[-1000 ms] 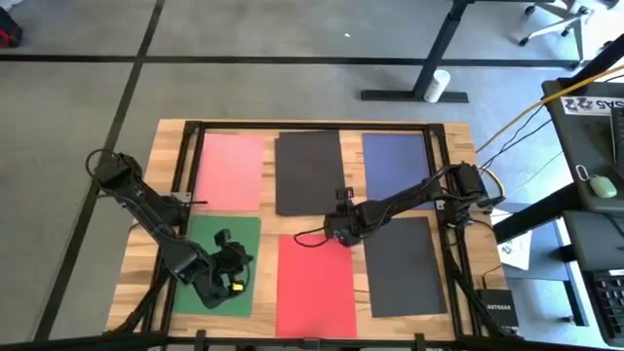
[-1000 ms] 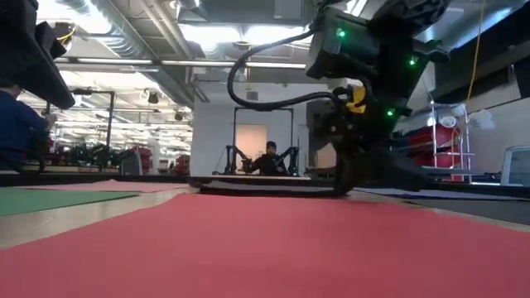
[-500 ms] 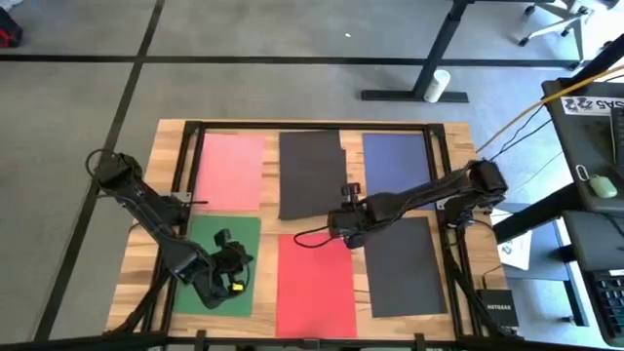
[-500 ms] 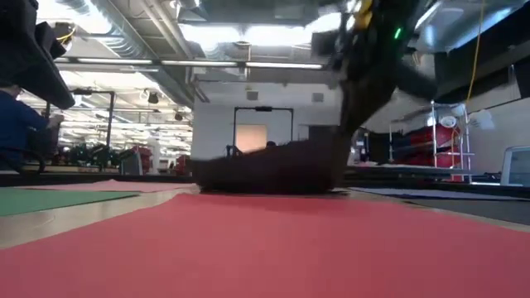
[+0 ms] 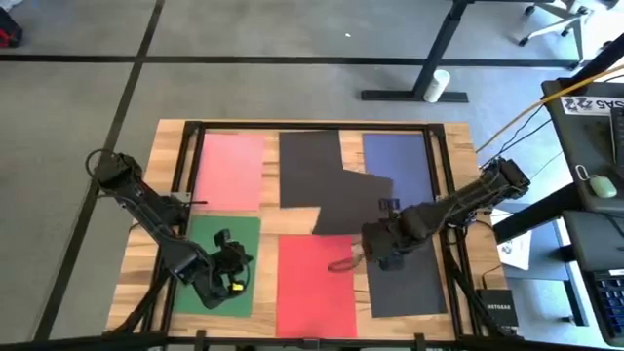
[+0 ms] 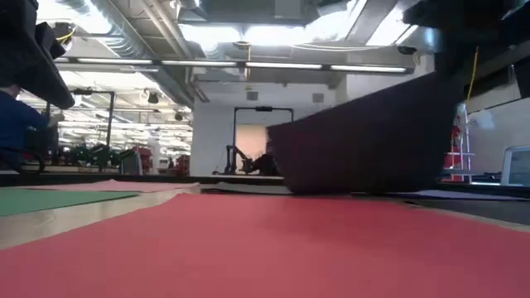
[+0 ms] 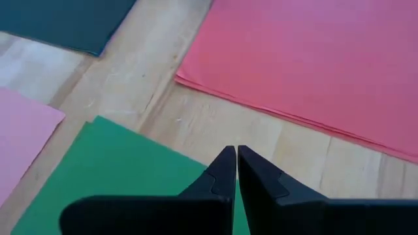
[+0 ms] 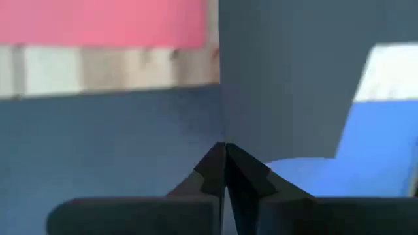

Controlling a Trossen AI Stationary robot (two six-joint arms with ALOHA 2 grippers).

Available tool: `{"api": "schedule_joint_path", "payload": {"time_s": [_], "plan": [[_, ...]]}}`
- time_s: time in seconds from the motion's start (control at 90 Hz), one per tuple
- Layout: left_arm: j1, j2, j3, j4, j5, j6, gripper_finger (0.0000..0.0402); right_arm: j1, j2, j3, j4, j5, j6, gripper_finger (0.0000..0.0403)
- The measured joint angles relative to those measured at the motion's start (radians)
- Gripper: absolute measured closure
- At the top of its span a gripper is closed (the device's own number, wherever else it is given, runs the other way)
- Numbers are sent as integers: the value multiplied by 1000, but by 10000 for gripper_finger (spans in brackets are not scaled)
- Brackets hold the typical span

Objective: Organize paper
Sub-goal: Stack the black paper on top of the black paper

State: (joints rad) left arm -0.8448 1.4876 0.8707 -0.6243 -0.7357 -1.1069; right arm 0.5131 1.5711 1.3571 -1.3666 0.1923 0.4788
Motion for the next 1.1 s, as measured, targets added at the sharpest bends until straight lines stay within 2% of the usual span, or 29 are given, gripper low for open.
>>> {"api": "schedule_joint_path", "payload": {"time_s": [0.344,0.633,0.822,1.1], "plan": [[0,0,0,0,0,0,402,314,0,0,-8,-166,373,403],[1,0,0,0,0,-11,402,534,0,0,-9,-212,667,403],[2,0,0,0,0,-12,402,627,2,0,-59,-212,769,403],[17,0,0,1,0,-9,402,681,4,-58,-99,-284,773,403]]}}
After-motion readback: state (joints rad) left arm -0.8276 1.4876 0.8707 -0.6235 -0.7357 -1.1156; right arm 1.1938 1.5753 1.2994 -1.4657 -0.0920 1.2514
